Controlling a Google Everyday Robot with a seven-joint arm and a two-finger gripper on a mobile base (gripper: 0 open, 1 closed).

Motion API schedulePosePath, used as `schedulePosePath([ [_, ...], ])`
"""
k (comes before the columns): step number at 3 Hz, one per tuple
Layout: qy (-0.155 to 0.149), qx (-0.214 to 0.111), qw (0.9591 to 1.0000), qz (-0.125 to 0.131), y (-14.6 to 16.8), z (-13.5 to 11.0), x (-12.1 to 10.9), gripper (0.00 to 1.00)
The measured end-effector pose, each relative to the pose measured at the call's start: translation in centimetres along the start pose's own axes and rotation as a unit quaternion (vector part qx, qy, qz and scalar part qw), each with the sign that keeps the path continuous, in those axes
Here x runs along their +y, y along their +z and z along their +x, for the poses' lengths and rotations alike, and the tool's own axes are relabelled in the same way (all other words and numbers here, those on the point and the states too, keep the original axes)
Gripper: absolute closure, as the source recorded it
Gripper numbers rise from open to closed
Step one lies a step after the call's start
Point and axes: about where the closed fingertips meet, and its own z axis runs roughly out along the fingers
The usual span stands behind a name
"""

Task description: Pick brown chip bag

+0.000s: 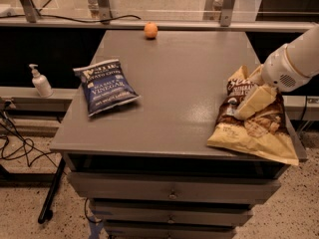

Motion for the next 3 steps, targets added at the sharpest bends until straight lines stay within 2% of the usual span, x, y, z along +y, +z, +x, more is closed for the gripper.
schedulePosePath([
  [1,0.0,0.0,1.0,0.0,-0.03,-0.02,-0.01,1.0],
  [3,0.0,0.0,1.0,0.0,-0.14,-0.09,-0.04,1.0],
])
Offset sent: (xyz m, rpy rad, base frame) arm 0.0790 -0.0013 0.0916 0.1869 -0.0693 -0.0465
